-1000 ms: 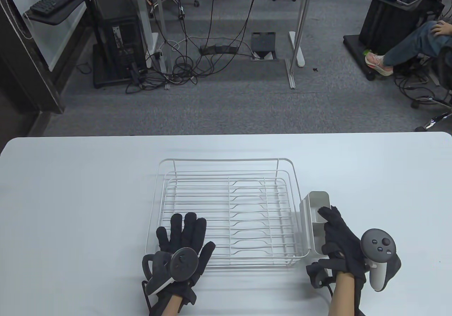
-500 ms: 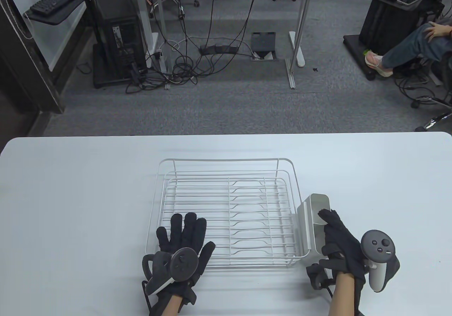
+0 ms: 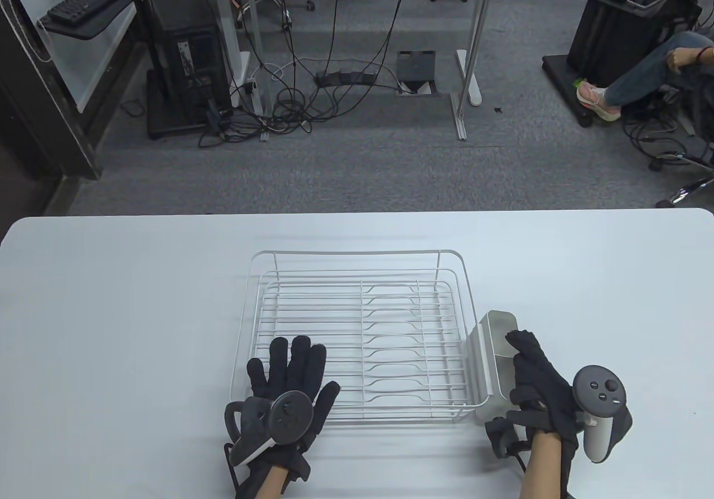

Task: Hang the cutlery bin on dish rack (Opening facing upward)

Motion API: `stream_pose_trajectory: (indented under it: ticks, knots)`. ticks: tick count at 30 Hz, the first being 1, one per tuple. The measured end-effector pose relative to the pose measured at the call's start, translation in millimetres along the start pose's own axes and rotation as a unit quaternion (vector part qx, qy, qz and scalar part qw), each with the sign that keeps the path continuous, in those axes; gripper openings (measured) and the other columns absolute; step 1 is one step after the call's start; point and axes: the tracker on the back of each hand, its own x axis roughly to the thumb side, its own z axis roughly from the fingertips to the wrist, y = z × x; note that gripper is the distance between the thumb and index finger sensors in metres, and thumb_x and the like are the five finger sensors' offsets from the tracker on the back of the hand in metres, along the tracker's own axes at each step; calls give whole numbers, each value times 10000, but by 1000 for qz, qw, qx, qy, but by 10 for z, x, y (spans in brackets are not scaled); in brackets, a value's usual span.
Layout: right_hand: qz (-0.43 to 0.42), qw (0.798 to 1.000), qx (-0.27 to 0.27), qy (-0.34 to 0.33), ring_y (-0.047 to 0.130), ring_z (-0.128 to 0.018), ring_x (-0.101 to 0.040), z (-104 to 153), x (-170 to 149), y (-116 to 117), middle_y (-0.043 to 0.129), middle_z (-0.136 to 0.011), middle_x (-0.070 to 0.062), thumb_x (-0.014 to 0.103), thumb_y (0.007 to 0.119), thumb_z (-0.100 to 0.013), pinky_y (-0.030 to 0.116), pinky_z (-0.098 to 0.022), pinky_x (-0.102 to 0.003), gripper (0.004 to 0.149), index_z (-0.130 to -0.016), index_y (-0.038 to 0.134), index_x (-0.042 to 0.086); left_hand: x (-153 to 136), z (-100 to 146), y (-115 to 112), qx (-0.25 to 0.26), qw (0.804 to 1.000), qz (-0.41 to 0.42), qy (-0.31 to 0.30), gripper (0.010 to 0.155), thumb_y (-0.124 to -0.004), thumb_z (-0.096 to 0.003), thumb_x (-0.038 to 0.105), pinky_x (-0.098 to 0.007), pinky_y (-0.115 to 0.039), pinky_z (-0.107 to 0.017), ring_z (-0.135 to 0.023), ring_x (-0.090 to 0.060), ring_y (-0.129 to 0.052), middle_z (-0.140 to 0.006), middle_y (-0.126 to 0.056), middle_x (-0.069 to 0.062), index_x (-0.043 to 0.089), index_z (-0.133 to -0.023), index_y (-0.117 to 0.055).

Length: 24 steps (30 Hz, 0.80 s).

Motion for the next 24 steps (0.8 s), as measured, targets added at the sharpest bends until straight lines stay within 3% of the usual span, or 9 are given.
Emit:
stream_pose_trajectory:
  ticks: [5, 8, 13, 19, 24]
  knots:
    - [-34, 999, -39, -11, 468, -1009, -506, 60, 35, -191, 448, -1163, -170, 183, 662, -586, 392, -669, -650, 437, -1020, 651, 229, -1, 0, -1, 0, 1000, 0, 2, 733, -482, -582, 655, -709, -193, -686, -1131, -420, -321, -1234, -398, -95, 231, -1180, -466]
    - [-59, 996, -63, -23, 275, -1024, -532, 111, 78, -311, 306, -1187, -144, 206, 662, -597, 242, -667, -664, 499, -1077, 531, 234, -1, 0, -2, 0, 1000, 0, 2, 734, -482, -582, 655, -708, -193, -687, -1131, -419, -321, -1235, -397, -92, 231, -1180, -466]
    - [-102, 985, -98, -98, 45, -1028, -494, 242, 328, -449, 71, -1188, -57, 359, 699, -613, 63, -646, -658, 639, -1115, 307, 326, -2, -1, -4, 0, 1000, 1, 2, 734, -482, -582, 655, -706, -192, -688, -1131, -419, -321, -1234, -400, -97, 230, -1180, -465]
    - [-138, 964, -94, -206, -53, -1040, -462, 465, 747, -510, -8, -1203, -53, 627, 630, -598, -15, -615, -692, 755, -1143, 189, 346, -3, 0, -5, 1, 1000, 0, 2, 734, -482, -582, 656, -706, -196, -689, -1130, -419, -328, -1233, -405, -97, 229, -1180, -468]
    - [-90, 958, -62, -263, -52, -1040, -482, 665, 1143, -437, -30, -1202, -73, 689, 591, -594, 11, -594, -731, 793, -1150, 149, 337, -4, -1, -6, 1, 1000, 0, 3, 735, -482, -582, 656, -706, -196, -688, -1129, -422, -329, -1233, -407, -99, 227, -1179, -470]
